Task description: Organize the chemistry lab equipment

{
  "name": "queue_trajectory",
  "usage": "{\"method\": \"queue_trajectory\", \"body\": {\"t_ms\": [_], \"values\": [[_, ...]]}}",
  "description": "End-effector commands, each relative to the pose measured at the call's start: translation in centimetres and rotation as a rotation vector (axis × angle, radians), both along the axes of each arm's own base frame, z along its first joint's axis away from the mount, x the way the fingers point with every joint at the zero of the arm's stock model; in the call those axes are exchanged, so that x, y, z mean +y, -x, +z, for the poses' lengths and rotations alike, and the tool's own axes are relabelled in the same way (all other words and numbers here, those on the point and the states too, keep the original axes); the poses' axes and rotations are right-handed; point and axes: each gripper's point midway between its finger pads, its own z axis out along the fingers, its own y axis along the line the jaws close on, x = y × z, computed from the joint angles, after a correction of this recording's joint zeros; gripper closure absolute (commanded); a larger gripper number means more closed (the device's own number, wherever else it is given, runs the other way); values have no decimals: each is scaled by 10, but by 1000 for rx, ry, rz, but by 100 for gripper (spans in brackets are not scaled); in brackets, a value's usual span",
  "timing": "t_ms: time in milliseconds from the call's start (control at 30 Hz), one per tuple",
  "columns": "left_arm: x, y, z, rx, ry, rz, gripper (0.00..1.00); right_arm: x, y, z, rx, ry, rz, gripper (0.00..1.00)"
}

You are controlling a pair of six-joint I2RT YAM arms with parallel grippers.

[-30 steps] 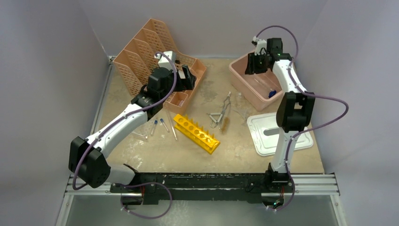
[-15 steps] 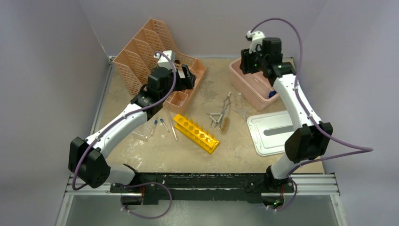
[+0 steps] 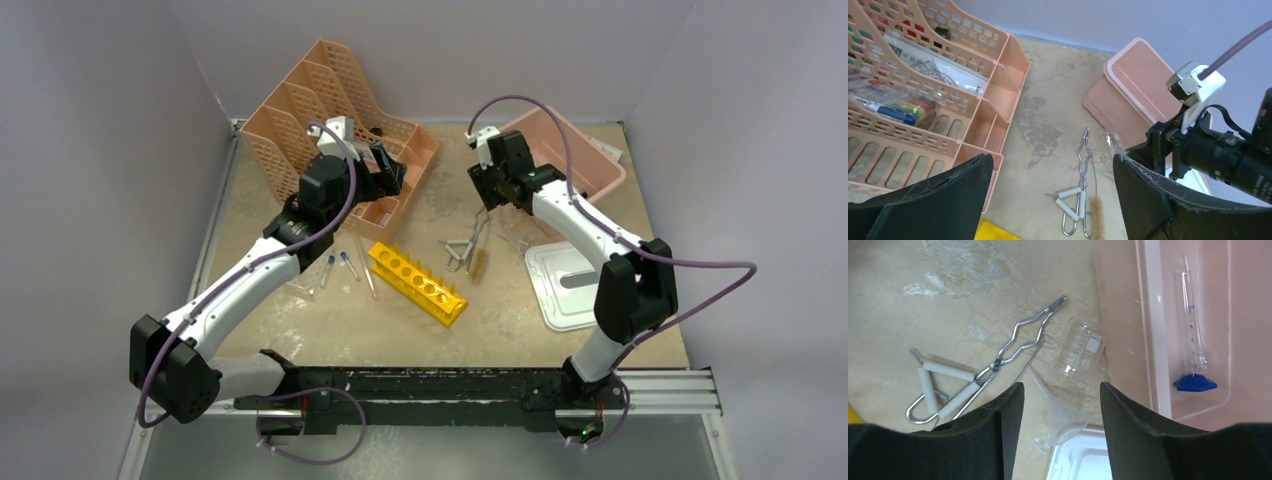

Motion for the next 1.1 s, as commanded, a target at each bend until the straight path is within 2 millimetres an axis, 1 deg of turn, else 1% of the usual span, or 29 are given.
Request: {"method": "queue_trajectory", "body": {"t_ms": [0,100,200,267,367,433,500,567,633,733,900,967,1067], "values": [[7,3,15,-35,62,29,11,-7,-15,-4,-65,62,-103,38],[7,6,13,-29,67,28,11,-4,-19,-16,-59,85,-139,30],[9,7,11,-22,66,34,11,-2,-19,-30,-21,96,-200,26],[10,7,13,-24,70,39,11,-1,-19,-38,-6,105,-231,25],[14,10,6,2,53,51,11,-7,-18,-52,7,122,-305,23],[15,11,5,4,52,50,11,-15,-21,-57,-11,151,-369,24],[15,12,3,7,52,49,11,-15,-23,-62,-13,139,-406,26],[14,12,2,9,51,46,11,-20,-30,-59,-49,153,-462,29],[13,12,2,11,50,41,11,-21,-31,-66,-40,161,-493,30],[13,12,4,8,50,40,11,-21,-32,-76,-30,179,-489,31],[14,13,4,5,37,38,11,-17,-29,-96,23,175,-472,31],[15,13,5,5,32,38,11,-13,-29,-100,34,156,-464,31],[16,14,4,8,24,40,11,-8,-30,-101,41,128,-454,35]]}}
